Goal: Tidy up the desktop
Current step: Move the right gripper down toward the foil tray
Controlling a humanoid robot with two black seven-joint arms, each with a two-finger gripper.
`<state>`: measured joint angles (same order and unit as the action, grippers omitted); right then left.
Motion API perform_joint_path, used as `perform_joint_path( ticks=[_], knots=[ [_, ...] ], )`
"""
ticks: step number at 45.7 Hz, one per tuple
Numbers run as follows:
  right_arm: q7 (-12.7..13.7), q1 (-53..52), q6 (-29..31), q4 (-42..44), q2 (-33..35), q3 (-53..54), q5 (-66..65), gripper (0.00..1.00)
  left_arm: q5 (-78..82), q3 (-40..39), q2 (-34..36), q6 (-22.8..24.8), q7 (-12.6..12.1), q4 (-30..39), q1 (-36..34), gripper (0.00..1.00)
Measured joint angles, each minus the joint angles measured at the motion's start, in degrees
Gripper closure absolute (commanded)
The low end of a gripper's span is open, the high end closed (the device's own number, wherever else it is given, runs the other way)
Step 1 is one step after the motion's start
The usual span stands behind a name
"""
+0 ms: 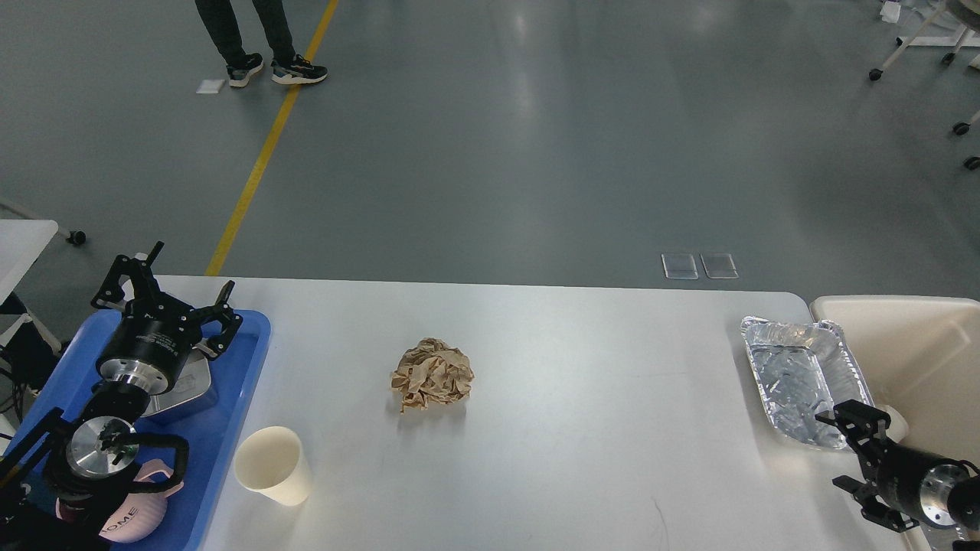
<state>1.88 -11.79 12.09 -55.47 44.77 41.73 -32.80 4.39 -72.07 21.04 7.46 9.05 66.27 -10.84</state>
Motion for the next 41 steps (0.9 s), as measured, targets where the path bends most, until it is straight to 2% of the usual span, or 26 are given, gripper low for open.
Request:
perform_joint_path(
  ticks=[4, 8, 14, 22, 41],
  knots=[
    [0.00, -0.74, 0.00, 0.32, -0.26, 0.00, 0.17, 0.00, 0.00, 0.07, -0.05, 0.00, 0.00, 0.00, 0.02, 0.03],
    [0.00, -1.16, -0.04, 0.54, -0.36, 0.00, 0.24, 0.05, 0.00, 0.08, -0.05, 0.00, 0.00, 0.00, 0.03, 0.03],
    [0.04, -1.37, -0.26, 0.80, -0.38, 0.00, 0.27, 0.21, 0.00, 0.09, -0.05, 0.00, 0.00, 0.00, 0.07, 0.03],
    [0.05, -1.53, -0.23, 2.45, -0.54, -0.08, 0.28, 0.36, 0.00, 0.09, -0.05, 0.00, 0.00, 0.00, 0.11, 0.03],
    [-0.04, -3.41, 0.41, 5.03, -3.21, -1.17, 0.19, 0.34, 0.00, 0.09, -0.04, 0.01, 0.00, 0.04, 0.12, 0.03]
  ],
)
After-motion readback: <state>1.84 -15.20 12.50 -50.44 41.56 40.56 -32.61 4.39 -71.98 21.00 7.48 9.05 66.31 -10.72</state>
